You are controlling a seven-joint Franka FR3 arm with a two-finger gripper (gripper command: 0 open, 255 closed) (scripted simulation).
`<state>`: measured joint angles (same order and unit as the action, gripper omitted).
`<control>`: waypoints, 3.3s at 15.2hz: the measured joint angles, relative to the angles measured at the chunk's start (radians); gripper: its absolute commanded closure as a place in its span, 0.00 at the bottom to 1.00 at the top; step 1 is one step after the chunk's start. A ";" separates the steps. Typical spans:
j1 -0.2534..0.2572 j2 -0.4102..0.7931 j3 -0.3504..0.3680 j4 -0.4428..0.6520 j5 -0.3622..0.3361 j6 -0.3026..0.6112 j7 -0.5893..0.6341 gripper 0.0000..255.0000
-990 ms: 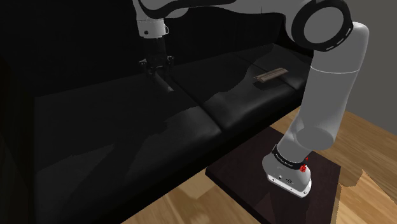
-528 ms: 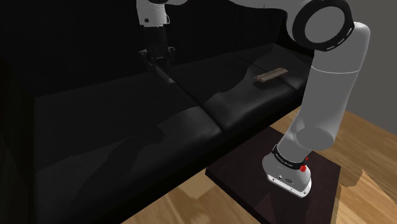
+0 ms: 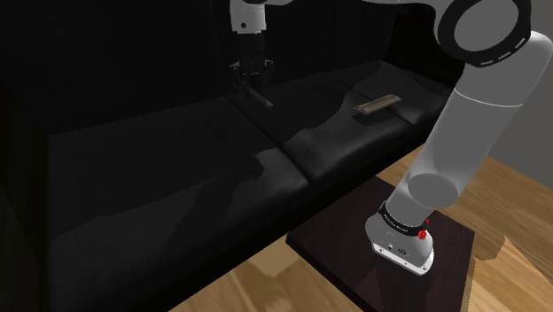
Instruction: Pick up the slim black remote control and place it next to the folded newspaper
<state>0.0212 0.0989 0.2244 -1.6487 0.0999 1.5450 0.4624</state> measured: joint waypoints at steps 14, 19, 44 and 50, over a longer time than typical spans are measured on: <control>-0.164 -0.178 -0.163 -0.203 -0.043 -0.001 -0.326 1.00; -0.220 -0.193 -0.228 -0.215 -0.076 -0.009 -0.443 1.00; -0.278 -0.164 -0.295 -0.381 -0.109 0.185 -0.565 1.00; -0.278 -0.164 -0.295 -0.381 -0.109 0.185 -0.565 0.00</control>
<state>-0.2570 -0.0650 -0.0707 -2.0293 -0.0095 1.7301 -0.1026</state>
